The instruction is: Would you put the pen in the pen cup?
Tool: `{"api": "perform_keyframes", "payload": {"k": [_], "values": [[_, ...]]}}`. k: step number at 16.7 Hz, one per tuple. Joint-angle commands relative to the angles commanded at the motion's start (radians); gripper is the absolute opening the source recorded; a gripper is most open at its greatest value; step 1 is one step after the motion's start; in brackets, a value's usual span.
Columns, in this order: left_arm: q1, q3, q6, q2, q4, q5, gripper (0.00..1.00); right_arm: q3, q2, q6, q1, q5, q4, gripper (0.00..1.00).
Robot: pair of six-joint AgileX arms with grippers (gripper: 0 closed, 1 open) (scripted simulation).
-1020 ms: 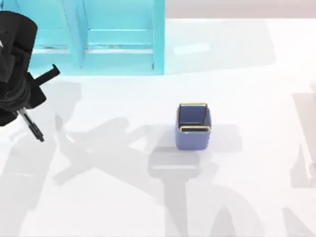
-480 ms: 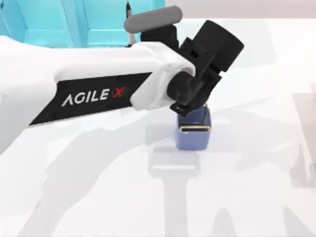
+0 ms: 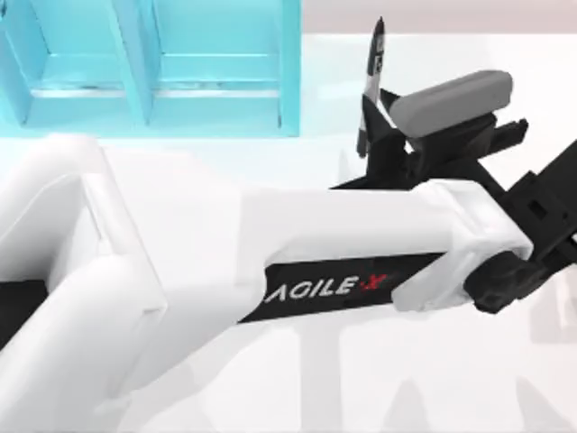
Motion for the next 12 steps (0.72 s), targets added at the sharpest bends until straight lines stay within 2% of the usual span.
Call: {"api": "perform_keyframes", "payload": {"k": [8,12], "values": [[-0.003,-0.005,0.014,0.001,0.016,-0.009,0.00,0.000,0.000,0.000,0.000,0.000,0.000,1.00],[-0.002,-0.051,0.129,0.002,0.153,-0.006,0.00,0.000,0.000,0.000,0.000,0.000,0.000,1.00]]}}
